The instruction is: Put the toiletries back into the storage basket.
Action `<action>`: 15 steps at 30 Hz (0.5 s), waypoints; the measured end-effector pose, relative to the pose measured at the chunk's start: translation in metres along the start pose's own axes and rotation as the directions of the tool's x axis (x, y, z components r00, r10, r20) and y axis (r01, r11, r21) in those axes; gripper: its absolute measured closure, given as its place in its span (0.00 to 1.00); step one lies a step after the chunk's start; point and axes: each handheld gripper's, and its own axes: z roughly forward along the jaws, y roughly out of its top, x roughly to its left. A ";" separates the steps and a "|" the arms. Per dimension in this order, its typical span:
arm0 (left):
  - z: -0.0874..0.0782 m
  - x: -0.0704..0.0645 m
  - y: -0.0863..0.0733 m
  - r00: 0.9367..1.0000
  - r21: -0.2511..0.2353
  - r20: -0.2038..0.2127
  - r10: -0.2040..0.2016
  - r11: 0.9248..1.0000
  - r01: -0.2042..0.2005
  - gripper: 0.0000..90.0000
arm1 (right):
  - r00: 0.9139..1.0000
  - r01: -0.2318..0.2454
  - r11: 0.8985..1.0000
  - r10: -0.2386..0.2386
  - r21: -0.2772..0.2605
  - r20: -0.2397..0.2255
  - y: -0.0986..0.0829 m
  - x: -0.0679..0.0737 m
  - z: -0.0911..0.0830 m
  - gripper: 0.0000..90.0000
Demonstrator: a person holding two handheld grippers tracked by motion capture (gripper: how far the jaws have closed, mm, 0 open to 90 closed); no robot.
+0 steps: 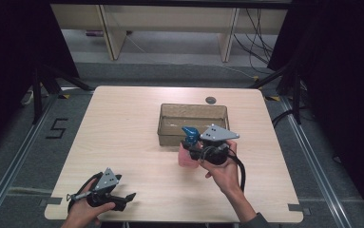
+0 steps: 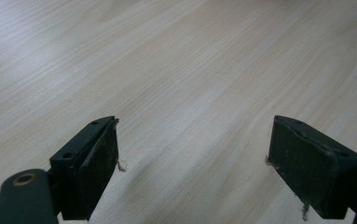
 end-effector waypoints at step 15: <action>0.000 0.000 0.000 1.000 -0.001 0.002 0.000 1.000 0.000 0.17 | 0.999 -0.042 0.999 0.043 -0.024 0.024 0.014 -0.012 -0.007 0.59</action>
